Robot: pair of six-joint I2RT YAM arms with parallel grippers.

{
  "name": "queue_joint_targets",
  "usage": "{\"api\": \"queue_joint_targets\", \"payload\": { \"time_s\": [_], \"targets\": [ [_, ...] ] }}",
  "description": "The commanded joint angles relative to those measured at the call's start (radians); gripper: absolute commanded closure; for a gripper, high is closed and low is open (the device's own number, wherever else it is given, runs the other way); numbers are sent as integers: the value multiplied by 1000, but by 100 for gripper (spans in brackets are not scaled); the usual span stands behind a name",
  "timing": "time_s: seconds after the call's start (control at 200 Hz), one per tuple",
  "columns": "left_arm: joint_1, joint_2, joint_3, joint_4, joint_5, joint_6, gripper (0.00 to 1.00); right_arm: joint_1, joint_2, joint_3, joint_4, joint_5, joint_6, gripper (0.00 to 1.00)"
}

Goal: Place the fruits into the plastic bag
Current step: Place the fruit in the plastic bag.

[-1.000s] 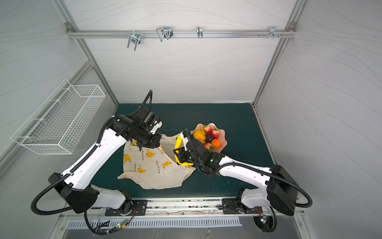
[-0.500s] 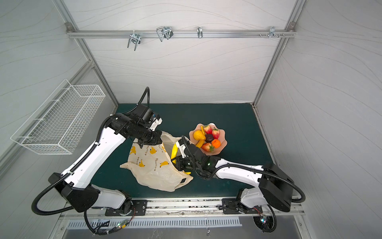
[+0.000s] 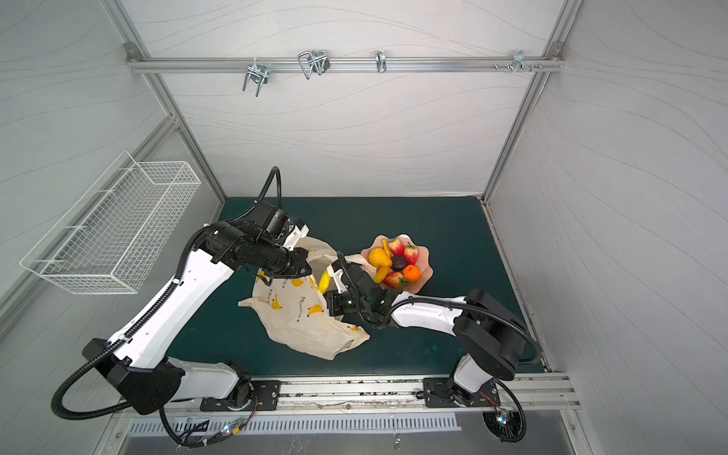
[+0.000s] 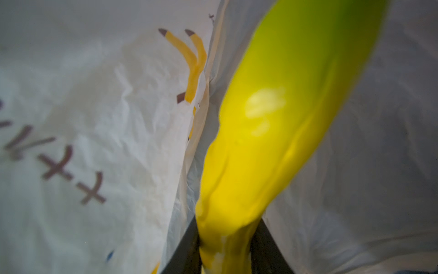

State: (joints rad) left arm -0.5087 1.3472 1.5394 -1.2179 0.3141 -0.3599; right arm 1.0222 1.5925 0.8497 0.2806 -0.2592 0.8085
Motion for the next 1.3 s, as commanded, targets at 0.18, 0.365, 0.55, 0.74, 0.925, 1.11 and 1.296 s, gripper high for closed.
{"api": "queue_joint_targets", "payload": {
  "time_s": [0.18, 0.365, 0.55, 0.74, 0.925, 1.11, 1.296],
  "targets": [
    [3, 6, -24, 84, 91, -25, 100, -13, 222, 216, 68, -136, 162, 82],
    [2, 12, -62, 116, 89, -8, 100, -7, 345, 338, 112, -202, 274, 79],
    [3, 17, -74, 128, 73, 16, 100, 9, 409, 400, 90, -257, 313, 75],
    [5, 18, -89, 132, 43, 66, 100, 37, 462, 437, 79, -347, 348, 74],
    [10, 20, -108, 129, 2, 121, 100, 61, 490, 441, 64, -445, 367, 72],
    [10, 26, -123, 172, -18, 162, 100, 65, 501, 409, 119, -520, 430, 69],
    [9, 27, -118, 254, 19, 154, 100, 65, 504, 388, 133, -547, 471, 66]
  ]
}}
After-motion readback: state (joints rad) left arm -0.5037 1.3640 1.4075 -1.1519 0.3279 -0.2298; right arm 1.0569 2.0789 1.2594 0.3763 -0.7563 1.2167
